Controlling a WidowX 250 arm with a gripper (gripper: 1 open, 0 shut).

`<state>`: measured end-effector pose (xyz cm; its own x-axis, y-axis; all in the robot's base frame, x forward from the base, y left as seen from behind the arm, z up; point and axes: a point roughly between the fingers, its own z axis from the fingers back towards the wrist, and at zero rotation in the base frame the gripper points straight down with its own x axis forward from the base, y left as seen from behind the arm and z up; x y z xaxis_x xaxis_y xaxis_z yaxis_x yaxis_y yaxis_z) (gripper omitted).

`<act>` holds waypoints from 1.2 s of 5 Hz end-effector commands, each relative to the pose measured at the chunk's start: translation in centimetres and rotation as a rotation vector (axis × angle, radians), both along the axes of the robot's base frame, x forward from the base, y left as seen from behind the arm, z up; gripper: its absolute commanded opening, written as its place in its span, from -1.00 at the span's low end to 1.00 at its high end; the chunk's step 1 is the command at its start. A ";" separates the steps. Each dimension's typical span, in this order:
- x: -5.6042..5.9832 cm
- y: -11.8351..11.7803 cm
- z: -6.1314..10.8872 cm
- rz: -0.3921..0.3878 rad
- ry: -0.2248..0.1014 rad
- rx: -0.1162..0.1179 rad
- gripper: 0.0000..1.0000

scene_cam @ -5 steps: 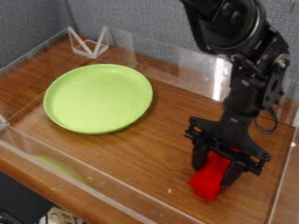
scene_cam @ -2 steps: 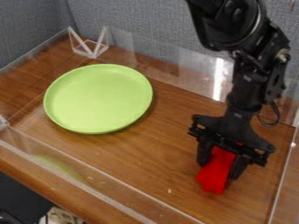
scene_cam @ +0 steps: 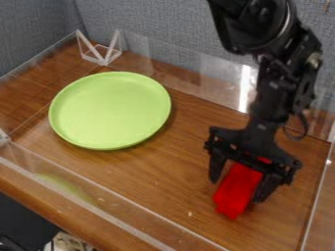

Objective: Put the red object on the right side

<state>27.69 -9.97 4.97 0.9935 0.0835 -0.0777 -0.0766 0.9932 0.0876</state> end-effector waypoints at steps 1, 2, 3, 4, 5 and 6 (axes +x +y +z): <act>1.5 -0.4 5.6 0.027 -0.128 -0.035 1.00; 2.1 -0.5 9.8 0.049 -0.200 -0.055 1.00; 1.0 -1.0 11.4 0.044 -0.212 -0.102 1.00; -1.3 -1.4 12.0 0.024 -0.197 -0.121 1.00; -3.1 -1.6 11.3 0.012 -0.142 -0.130 1.00; -3.9 -1.8 10.8 -0.019 -0.142 -0.140 1.00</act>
